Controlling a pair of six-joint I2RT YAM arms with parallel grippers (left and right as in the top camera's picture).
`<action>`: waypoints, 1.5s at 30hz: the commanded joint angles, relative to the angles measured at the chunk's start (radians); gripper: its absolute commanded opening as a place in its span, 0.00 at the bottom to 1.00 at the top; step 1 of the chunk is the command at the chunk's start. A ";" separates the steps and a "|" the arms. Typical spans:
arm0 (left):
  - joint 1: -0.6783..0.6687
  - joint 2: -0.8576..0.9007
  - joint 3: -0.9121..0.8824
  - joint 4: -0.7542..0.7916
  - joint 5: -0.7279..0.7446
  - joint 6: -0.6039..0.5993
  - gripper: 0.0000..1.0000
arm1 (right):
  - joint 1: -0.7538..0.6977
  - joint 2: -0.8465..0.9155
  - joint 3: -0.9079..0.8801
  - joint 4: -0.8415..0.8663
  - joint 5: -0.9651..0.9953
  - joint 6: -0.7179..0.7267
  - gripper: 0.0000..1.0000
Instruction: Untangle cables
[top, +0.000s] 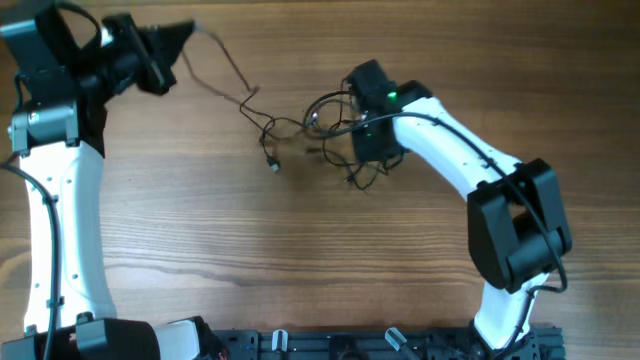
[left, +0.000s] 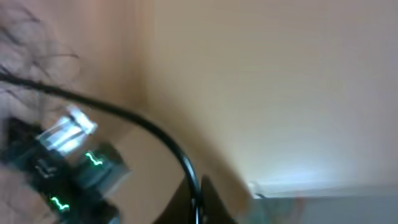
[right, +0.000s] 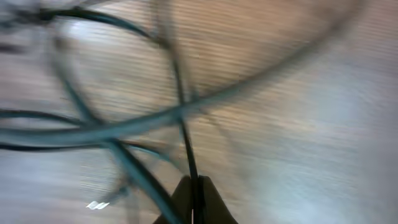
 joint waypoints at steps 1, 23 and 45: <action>0.010 -0.009 0.000 -0.201 -0.377 0.283 0.04 | -0.095 -0.041 0.020 -0.107 0.231 0.196 0.04; -0.024 -0.052 0.000 0.317 -0.138 0.157 0.04 | -0.265 -0.287 0.021 -0.090 -0.179 0.079 1.00; -0.271 0.156 0.000 0.615 -0.726 0.850 0.04 | -0.114 -0.287 0.004 -0.047 -0.338 0.032 1.00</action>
